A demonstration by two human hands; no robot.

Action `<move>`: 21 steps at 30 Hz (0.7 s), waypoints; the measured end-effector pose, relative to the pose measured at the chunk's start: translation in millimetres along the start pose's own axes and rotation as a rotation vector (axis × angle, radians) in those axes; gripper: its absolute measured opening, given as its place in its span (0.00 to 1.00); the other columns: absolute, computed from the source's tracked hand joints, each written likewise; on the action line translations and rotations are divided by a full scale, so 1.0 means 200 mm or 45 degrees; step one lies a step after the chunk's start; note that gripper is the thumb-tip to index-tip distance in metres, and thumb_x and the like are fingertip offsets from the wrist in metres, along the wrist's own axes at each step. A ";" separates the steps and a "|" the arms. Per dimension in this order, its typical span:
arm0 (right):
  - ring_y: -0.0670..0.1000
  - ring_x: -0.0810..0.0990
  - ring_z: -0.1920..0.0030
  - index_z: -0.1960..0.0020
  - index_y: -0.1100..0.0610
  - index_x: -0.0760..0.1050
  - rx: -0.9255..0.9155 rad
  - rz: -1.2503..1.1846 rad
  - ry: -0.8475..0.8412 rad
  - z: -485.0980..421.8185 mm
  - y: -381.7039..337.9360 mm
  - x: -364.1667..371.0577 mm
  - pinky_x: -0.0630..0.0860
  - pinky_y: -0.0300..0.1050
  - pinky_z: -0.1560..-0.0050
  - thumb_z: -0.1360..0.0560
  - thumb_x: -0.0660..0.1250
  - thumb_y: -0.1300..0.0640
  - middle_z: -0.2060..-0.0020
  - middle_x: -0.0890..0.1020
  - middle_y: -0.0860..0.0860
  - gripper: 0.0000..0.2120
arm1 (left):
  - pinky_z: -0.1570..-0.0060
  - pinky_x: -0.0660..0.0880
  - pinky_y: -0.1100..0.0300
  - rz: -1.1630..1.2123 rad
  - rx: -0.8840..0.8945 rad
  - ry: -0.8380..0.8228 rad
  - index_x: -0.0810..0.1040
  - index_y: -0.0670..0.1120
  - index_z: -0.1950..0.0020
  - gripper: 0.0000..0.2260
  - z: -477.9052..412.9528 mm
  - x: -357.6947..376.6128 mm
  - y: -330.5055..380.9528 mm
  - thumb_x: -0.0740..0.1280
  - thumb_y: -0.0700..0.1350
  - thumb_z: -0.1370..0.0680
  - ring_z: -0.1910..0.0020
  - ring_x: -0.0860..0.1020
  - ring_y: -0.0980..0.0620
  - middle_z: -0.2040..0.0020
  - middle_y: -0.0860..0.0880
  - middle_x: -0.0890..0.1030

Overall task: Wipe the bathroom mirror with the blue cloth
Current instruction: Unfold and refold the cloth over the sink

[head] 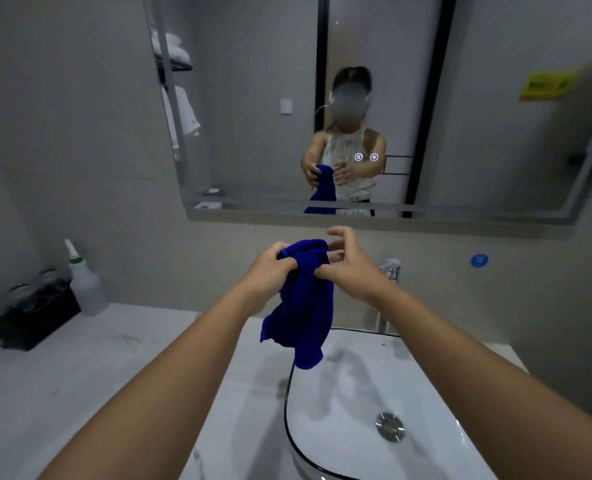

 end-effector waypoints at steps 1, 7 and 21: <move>0.48 0.72 0.46 0.30 0.49 0.58 -0.003 0.010 -0.036 0.00 -0.01 0.00 0.73 0.42 0.51 0.28 0.66 0.64 0.42 0.67 0.50 0.31 | 0.54 0.75 0.52 0.006 0.011 -0.034 0.72 0.49 0.56 0.08 0.01 0.00 0.00 0.59 0.37 0.23 0.56 0.78 0.47 0.57 0.45 0.79; 0.48 0.77 0.56 0.50 0.54 0.75 0.022 0.284 -0.165 0.01 -0.02 0.02 0.73 0.39 0.57 0.22 0.61 0.59 0.56 0.79 0.51 0.04 | 0.63 0.72 0.61 -0.101 0.017 -0.143 0.73 0.48 0.54 0.12 0.03 0.00 -0.03 0.56 0.32 0.24 0.61 0.75 0.51 0.59 0.47 0.78; 0.44 0.75 0.55 0.42 0.53 0.74 0.086 0.280 -0.203 0.14 -0.02 0.11 0.71 0.37 0.59 0.24 0.65 0.54 0.56 0.77 0.45 0.12 | 0.61 0.76 0.61 -0.073 -0.042 -0.121 0.72 0.47 0.41 0.20 0.07 -0.06 -0.13 0.66 0.30 0.29 0.55 0.77 0.50 0.50 0.45 0.78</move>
Point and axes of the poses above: each hand's wrist, its own z-axis away from the middle knuckle, its own x-axis out of the palm, y = z × x, the point moved 2 cm from there along -z, towards the middle knuckle
